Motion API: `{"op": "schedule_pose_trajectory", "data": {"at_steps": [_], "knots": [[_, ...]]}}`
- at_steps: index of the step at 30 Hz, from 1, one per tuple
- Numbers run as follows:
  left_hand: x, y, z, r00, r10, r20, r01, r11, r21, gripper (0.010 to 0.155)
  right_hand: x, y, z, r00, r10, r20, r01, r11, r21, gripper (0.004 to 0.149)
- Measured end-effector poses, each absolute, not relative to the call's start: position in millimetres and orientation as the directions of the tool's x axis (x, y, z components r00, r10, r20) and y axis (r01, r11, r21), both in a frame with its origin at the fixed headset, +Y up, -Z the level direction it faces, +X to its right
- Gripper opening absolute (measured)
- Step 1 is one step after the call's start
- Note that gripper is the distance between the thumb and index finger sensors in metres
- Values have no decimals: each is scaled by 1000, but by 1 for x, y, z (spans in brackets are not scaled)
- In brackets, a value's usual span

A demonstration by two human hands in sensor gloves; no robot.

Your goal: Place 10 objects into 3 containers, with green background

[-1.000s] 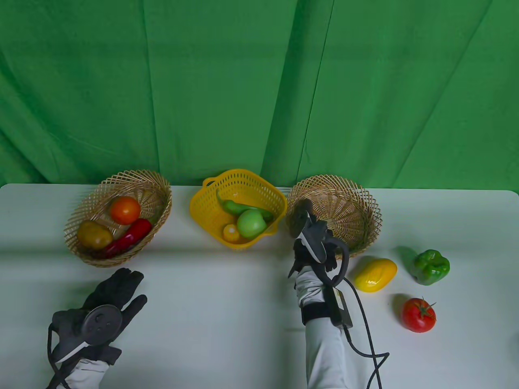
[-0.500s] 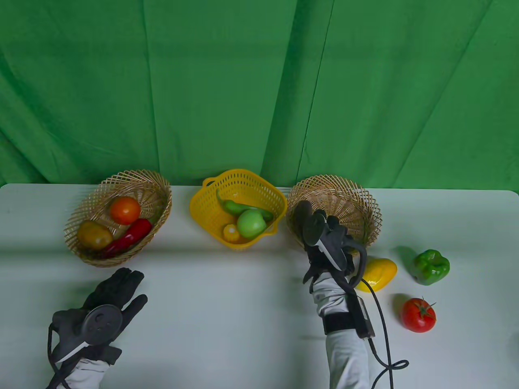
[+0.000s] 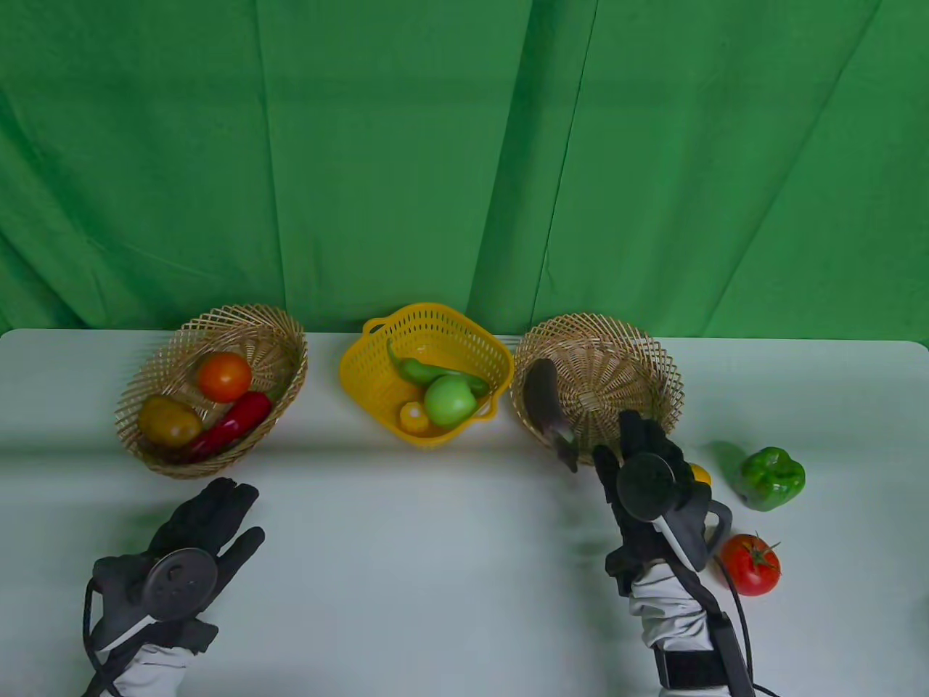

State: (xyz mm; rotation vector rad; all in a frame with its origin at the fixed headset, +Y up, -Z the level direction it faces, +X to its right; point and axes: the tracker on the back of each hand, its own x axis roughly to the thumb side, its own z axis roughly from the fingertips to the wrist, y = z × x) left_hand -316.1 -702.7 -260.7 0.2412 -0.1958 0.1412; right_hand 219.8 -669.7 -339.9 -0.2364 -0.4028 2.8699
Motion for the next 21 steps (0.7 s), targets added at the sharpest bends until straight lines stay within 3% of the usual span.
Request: {"op": "schedule_pose_trajectory", "data": {"at_steps": [7,13,21], "knots": [[-315,-702,-260,971,116,210,-162,963,215,62,259,-681,-313,-941,271,-205,-198,-928,-316,66],[-315,-703,-260,972,113,208,-157,965,212,62,286,-699,-292,-937,182,-297,-85,-946,-311,68],[-314,-703,-261,973,111,204,-153,967,202,62,315,-724,-285,-881,181,-437,-93,-972,-215,78]]}}
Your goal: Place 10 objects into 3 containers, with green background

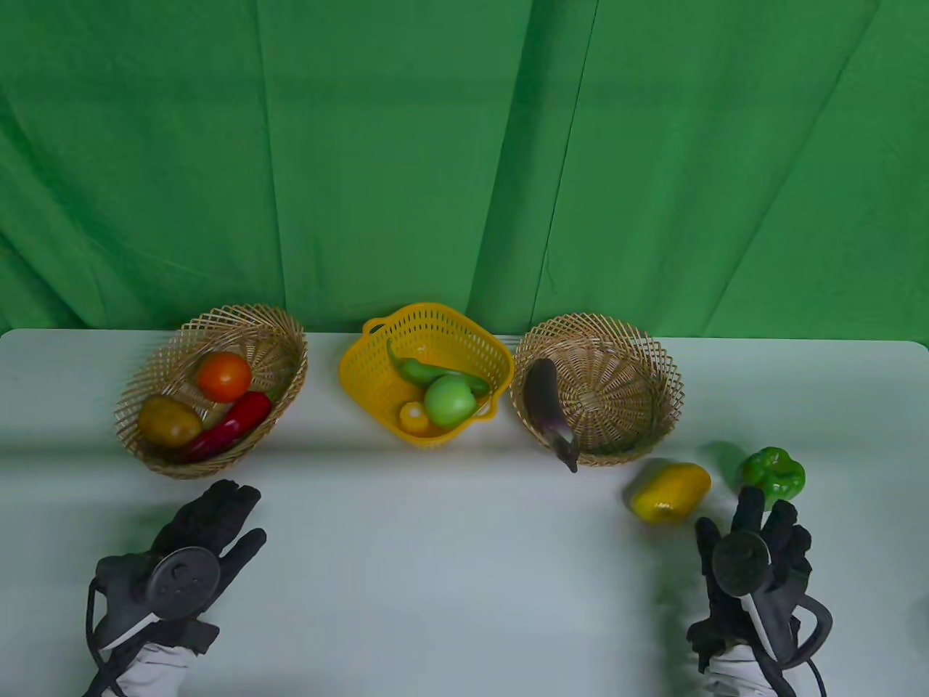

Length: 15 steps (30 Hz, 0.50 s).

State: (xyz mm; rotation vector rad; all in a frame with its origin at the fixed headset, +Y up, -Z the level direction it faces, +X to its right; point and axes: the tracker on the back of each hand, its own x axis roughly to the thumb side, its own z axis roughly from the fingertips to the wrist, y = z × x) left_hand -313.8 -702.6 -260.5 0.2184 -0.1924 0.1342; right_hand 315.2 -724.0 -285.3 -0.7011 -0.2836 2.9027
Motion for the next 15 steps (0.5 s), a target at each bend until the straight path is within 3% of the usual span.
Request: {"op": "schedule_pose_trajectory", "data": {"at_steps": [12,15], "knots": [[-313,-703,-261,973,110,203,-149,971,189,62,319,-751,-292,-861,136,-489,-129,-990,-48,79],[-312,-703,-261,973,107,205,-146,971,188,63,320,-756,-293,-863,78,-499,-78,-997,-21,77]]}}
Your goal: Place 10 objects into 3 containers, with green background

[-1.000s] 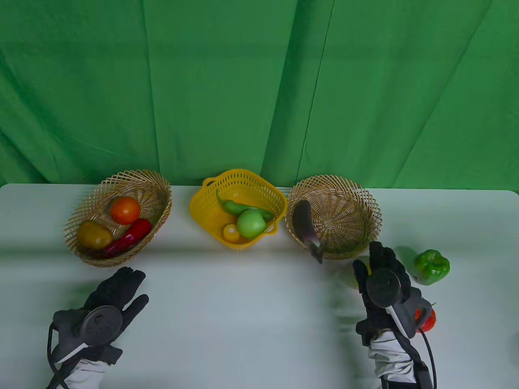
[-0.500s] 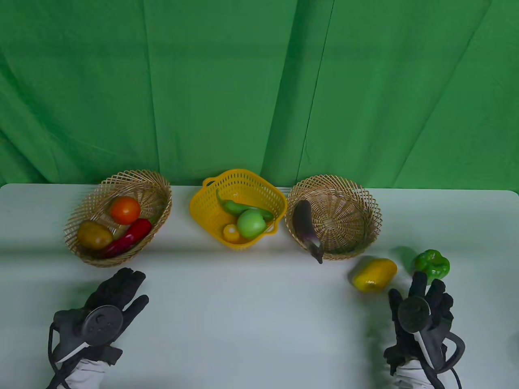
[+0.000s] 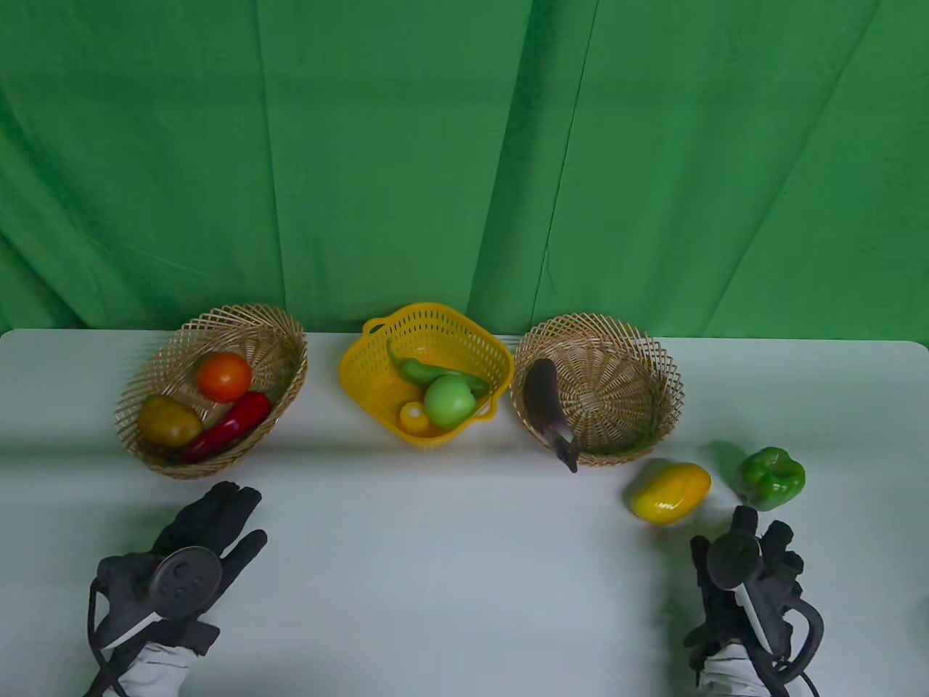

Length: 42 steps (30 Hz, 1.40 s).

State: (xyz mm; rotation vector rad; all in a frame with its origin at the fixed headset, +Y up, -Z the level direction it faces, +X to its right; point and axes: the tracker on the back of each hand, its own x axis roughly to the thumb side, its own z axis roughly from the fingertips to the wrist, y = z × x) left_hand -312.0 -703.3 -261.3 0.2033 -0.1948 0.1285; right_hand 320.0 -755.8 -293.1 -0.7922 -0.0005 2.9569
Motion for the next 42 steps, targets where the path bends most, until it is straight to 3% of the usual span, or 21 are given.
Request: {"op": "schedule_pose_trajectory", "data": {"at_steps": [4,8,17,31,42], "knots": [[-313,-703,-261,974,108,202,-147,971,191,62,325,-760,-294,-865,65,-497,-84,-996,15,70],[-312,-703,-261,974,104,203,-144,971,192,62,327,-762,-295,-862,61,-503,-84,-996,23,72],[-312,-703,-261,974,101,203,-140,972,190,62,334,-756,-294,-862,125,-492,-118,-992,-44,69],[-314,-701,-259,975,106,196,-146,968,202,62,324,-724,-295,-858,283,-429,-261,-959,-110,69],[-314,-701,-259,975,104,194,-143,970,197,62,298,-693,-325,-888,296,-351,-252,-953,-165,69]]}}
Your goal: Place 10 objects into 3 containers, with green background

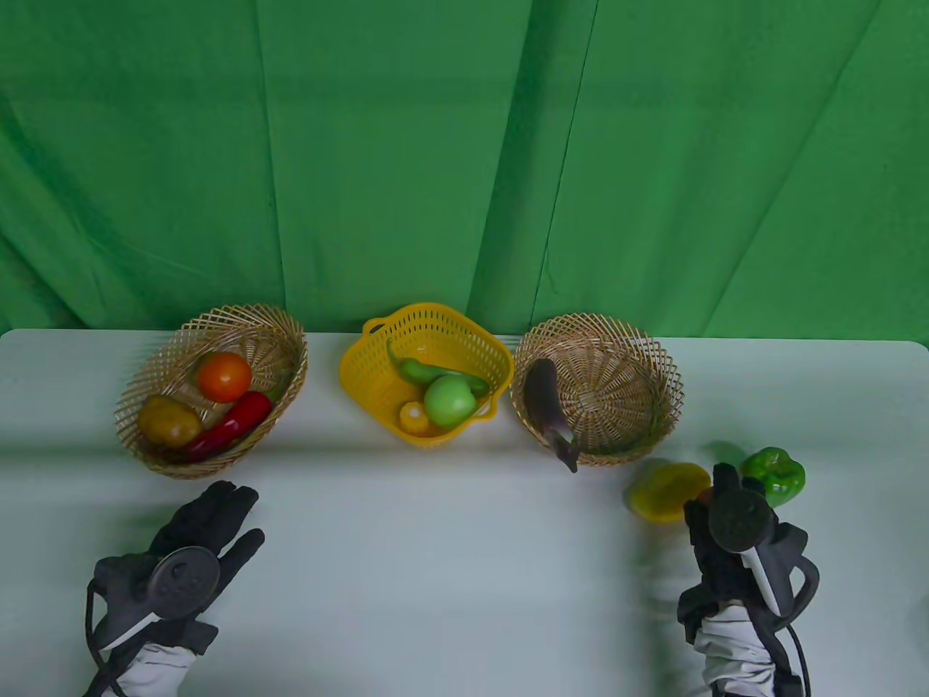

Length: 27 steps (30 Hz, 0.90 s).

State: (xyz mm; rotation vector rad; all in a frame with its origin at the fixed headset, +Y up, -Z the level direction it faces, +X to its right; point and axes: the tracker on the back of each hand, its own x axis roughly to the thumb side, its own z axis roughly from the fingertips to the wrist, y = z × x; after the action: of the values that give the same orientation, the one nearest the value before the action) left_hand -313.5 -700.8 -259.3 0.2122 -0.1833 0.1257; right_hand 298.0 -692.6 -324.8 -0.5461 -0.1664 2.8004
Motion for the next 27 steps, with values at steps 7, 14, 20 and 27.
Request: {"op": "schedule_pose_trajectory", "data": {"at_steps": [7,14,20,27], "knots": [[-314,-701,-259,975,105,194,-143,970,198,62,271,-673,-356,-911,286,-298,-227,-950,-216,69],[-314,-700,-258,978,97,186,-132,973,188,62,243,-665,-384,-932,259,-255,-203,-953,-227,69],[-313,-700,-259,978,95,185,-130,974,188,62,223,-672,-408,-942,267,-205,-227,-953,-199,69],[-313,-700,-259,979,94,183,-128,975,184,62,211,-687,-430,-922,315,-225,-292,-947,-131,69]]}}
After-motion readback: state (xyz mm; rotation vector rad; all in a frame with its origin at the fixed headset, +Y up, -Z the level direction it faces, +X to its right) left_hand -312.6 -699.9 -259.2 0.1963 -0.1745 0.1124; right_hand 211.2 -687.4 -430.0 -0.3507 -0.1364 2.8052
